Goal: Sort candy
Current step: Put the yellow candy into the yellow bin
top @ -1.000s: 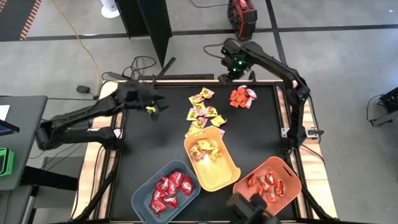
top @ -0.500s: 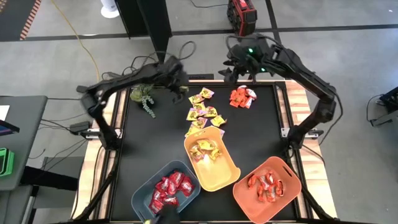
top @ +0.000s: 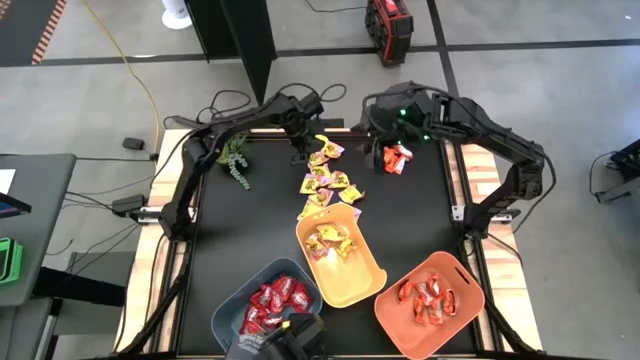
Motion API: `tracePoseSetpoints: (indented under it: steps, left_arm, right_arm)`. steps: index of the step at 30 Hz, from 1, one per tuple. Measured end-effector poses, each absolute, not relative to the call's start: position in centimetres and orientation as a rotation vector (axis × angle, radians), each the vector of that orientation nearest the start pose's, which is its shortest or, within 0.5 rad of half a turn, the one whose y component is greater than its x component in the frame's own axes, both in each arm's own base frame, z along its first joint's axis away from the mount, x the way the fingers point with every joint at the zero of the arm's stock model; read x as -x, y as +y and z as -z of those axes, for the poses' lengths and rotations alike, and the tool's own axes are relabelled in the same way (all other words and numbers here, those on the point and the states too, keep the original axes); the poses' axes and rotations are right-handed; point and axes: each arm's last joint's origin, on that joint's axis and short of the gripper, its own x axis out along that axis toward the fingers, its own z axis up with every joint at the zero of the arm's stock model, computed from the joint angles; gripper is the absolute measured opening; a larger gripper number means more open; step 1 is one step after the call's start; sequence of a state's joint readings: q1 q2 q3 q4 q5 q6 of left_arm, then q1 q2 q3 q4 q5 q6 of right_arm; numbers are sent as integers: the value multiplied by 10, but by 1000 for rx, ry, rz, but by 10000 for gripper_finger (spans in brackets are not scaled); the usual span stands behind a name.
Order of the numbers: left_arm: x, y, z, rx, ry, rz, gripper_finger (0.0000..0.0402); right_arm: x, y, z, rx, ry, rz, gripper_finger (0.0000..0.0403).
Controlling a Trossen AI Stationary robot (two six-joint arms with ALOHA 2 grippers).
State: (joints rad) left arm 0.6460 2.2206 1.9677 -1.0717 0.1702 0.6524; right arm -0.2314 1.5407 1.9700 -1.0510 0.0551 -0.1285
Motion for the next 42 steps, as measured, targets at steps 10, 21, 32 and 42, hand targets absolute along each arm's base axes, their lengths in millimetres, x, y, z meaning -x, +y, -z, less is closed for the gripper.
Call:
tracePoseSetpoints:
  steps: [10,21,32,42]
  left_arm:
    - [-384,284,-186,58,1357,35,312]
    - [-386,291,-194,44,1315,8,306]
    - [-387,290,-192,61,1310,-11,288]
    - [-387,290,-192,60,1306,-16,274]
  right_arm:
    - [-278,-59,-465,77,682,204,240]
    - [-278,-59,-465,76,681,205,240]
    - [-278,-59,-465,76,680,206,240]
    - [-279,-59,-466,59,664,213,240]
